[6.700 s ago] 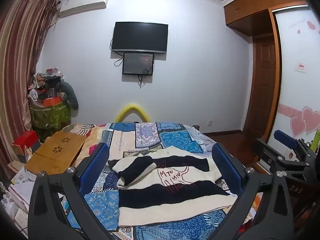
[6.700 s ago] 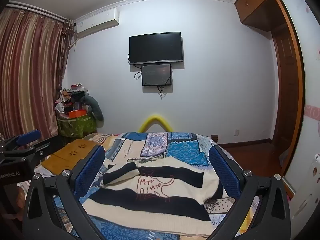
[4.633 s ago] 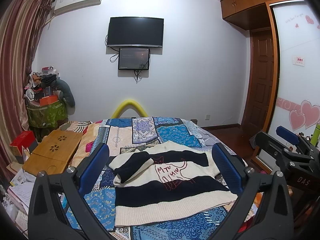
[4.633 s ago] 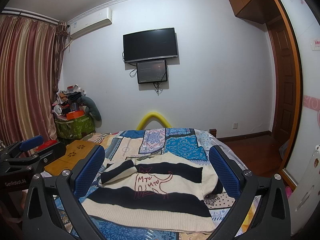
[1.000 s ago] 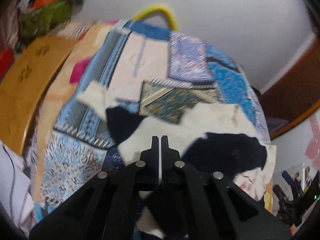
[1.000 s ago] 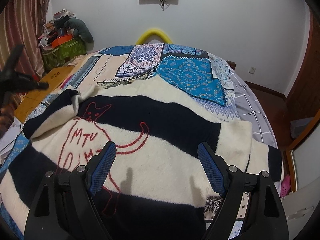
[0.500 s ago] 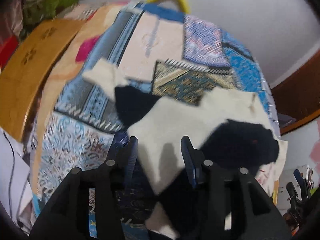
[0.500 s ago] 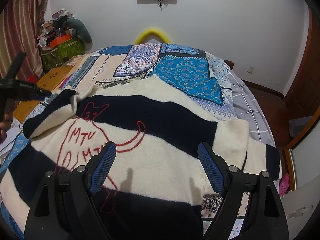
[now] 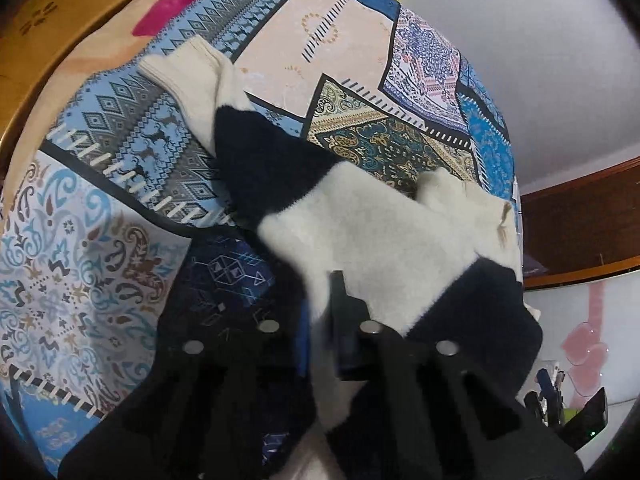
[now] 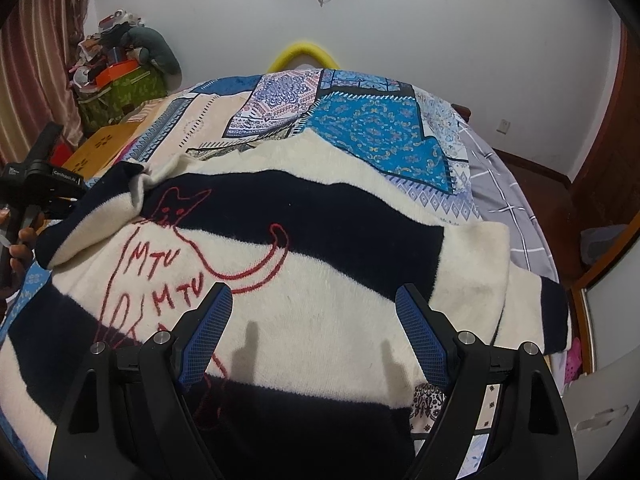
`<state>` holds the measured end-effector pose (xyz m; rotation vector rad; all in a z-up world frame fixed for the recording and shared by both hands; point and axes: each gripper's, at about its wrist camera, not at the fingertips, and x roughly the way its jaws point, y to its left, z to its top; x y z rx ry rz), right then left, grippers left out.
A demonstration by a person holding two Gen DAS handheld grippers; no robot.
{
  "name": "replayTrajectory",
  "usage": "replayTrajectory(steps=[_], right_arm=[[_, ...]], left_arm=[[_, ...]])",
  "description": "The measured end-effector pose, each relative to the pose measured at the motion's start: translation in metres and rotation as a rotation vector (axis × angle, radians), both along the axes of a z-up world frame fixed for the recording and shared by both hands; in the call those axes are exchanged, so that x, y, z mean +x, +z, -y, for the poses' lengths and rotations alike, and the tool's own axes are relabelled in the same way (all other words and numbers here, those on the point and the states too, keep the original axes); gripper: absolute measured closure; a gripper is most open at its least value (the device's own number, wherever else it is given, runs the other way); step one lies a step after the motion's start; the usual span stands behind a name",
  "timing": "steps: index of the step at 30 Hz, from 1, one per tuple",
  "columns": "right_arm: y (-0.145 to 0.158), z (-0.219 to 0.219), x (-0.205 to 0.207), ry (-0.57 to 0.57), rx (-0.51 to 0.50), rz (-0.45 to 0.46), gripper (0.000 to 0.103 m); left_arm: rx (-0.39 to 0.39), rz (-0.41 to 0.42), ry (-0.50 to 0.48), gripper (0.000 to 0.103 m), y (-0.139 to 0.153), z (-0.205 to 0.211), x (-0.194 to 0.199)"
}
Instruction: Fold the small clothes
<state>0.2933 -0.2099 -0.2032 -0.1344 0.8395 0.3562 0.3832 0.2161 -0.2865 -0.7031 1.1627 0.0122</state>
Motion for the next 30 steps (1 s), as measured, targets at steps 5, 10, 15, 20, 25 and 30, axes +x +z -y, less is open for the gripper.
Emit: replayTrajectory(steps=[5, 10, 15, 20, 25, 30], right_arm=[[0.000, 0.002, 0.000, -0.002, 0.000, 0.002, 0.022], [0.004, 0.003, -0.001, -0.002, -0.004, 0.012, 0.022], [0.008, 0.006, -0.003, -0.003, 0.003, 0.023, 0.022], [0.015, 0.011, -0.006, -0.010, 0.016, 0.034, 0.022], [0.022, 0.017, -0.010, -0.019, 0.022, 0.045, 0.022], [0.025, 0.027, -0.013, -0.032, 0.027, 0.049, 0.022]], left_arm=[[0.120, 0.062, -0.036, 0.096, 0.027, 0.011, -0.004], [0.243, 0.183, -0.100, 0.096, 0.080, 0.035, -0.010], [0.314, 0.315, -0.212, 0.096, 0.133, 0.080, -0.020], [0.323, 0.383, -0.329, 0.096, 0.161, 0.133, -0.029], [0.351, 0.386, -0.442, 0.096, 0.155, 0.187, -0.032], [0.345, 0.333, -0.519, 0.096, 0.128, 0.223, -0.042]])
